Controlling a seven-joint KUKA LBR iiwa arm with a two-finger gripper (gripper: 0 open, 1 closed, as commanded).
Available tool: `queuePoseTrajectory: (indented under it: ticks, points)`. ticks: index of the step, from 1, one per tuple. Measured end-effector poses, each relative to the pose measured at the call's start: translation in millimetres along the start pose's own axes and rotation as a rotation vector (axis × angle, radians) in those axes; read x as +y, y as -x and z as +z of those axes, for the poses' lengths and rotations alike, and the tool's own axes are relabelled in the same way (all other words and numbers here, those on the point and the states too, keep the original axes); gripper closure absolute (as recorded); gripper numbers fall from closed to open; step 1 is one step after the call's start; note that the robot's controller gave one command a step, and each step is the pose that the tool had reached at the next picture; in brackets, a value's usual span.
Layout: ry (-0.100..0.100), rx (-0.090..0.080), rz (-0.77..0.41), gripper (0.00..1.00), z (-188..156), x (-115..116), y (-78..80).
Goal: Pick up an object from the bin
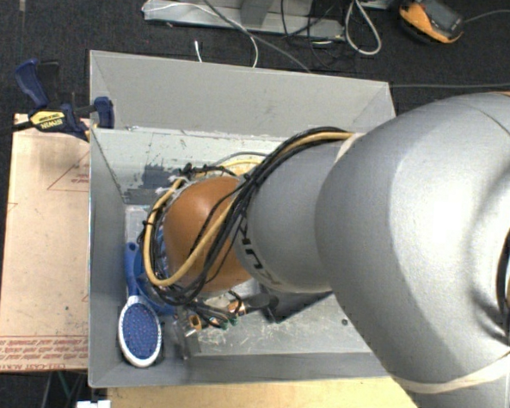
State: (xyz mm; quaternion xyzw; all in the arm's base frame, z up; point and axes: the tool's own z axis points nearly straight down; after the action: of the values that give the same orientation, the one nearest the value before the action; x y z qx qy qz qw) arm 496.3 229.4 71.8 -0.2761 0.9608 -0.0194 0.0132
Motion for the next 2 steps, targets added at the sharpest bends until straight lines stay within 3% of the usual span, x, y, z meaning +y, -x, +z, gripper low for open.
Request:
queuePoseTrajectory:
  ticks: [1, 2]
  points:
    - [0.0, -0.001, 0.002, 0.0, 0, 0, 0.4]
    - [-0.015, -0.01, -0.019, 1.0, -5, -1, 13.4]
